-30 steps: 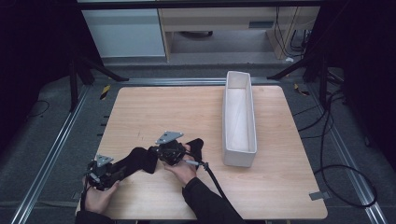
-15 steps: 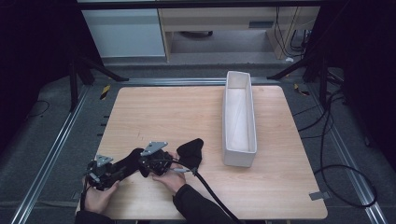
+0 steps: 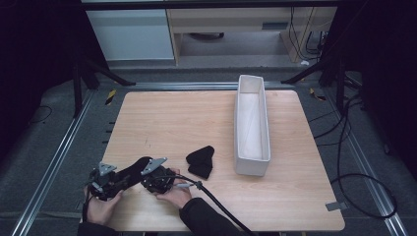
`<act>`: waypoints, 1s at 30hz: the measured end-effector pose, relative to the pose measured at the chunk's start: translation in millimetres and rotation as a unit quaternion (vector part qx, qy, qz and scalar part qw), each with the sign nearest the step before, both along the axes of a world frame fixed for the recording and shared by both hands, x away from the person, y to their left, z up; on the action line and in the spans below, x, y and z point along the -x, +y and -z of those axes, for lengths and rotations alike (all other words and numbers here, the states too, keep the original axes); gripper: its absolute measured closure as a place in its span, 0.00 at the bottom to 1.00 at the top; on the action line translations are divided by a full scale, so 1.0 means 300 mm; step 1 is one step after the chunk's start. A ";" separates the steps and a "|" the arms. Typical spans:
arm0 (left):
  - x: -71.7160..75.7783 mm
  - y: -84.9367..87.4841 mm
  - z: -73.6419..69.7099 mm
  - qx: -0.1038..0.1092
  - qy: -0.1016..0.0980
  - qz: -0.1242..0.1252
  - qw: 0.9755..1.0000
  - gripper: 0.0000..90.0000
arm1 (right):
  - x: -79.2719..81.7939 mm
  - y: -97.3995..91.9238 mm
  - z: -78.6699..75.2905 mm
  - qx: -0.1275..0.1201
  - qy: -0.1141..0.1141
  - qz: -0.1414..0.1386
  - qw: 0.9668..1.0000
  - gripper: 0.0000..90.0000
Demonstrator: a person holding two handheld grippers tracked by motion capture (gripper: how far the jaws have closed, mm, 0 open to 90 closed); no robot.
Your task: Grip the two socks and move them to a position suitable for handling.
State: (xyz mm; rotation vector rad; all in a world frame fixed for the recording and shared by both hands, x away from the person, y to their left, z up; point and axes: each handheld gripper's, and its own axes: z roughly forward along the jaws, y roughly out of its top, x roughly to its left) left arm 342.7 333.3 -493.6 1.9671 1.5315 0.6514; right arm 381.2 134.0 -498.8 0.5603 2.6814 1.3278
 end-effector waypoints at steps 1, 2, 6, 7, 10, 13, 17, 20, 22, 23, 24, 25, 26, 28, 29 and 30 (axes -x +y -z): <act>0.000 0.001 0.000 0.002 0.000 0.000 1.000 0.61 | 0.000 -0.005 -0.010 -0.006 0.000 -0.001 1.000 0.83; 0.000 0.002 0.000 0.003 0.000 -0.001 1.000 0.61 | -0.003 -0.021 -0.038 -0.022 -0.001 0.000 1.000 0.82; 0.000 0.001 0.001 0.002 0.000 -0.001 1.000 0.61 | -0.023 -0.057 -0.091 -0.051 -0.008 0.015 0.999 0.80; 0.000 0.001 0.001 0.002 0.000 -0.001 1.000 0.61 | -0.032 -0.070 -0.106 -0.056 -0.013 0.022 0.998 0.79; -0.001 0.002 0.001 0.003 0.000 -0.001 1.000 0.61 | -0.069 -0.104 -0.129 -0.060 -0.027 0.055 0.996 0.75; -0.001 0.002 0.001 0.004 0.000 -0.001 1.000 0.61 | -0.099 -0.119 -0.118 -0.048 -0.022 0.070 0.996 0.73; -0.001 0.003 0.001 0.005 0.000 0.000 1.000 0.61 | -0.107 -0.099 -0.075 -0.033 -0.008 0.058 0.998 0.70; -0.001 0.003 0.002 0.005 0.000 0.001 1.000 0.61 | -0.104 -0.076 -0.049 -0.028 0.001 0.051 0.998 0.71; -0.001 0.003 0.002 0.005 0.000 0.001 1.000 0.61 | -0.105 -0.060 -0.030 -0.015 0.014 0.047 0.999 0.76; -0.001 0.003 0.002 0.005 0.000 0.001 1.000 0.61 | -0.106 -0.057 -0.025 -0.010 0.019 0.046 0.999 0.79; -0.001 0.003 0.002 0.005 0.000 0.001 1.000 0.61 | -0.106 -0.055 -0.020 -0.008 0.021 0.044 0.999 0.85; -0.001 0.003 0.002 0.005 0.000 0.001 1.000 0.61 | -0.106 -0.054 -0.018 -0.003 0.026 0.041 0.999 0.88; -0.002 0.003 0.003 0.005 0.000 0.001 1.000 0.61 | -0.104 -0.054 -0.017 0.001 0.028 0.042 0.999 0.91; -0.002 0.003 0.003 0.005 0.000 0.002 1.000 0.61 | -0.104 -0.058 -0.020 0.007 0.027 0.037 0.999 0.96; -0.002 0.003 0.003 0.005 0.000 0.002 1.000 0.61 | -0.104 -0.061 -0.024 0.005 0.025 0.038 0.999 0.96; -0.002 0.003 0.003 0.004 0.000 0.001 1.000 0.61 | -0.103 -0.075 -0.041 -0.006 0.020 0.045 0.999 0.97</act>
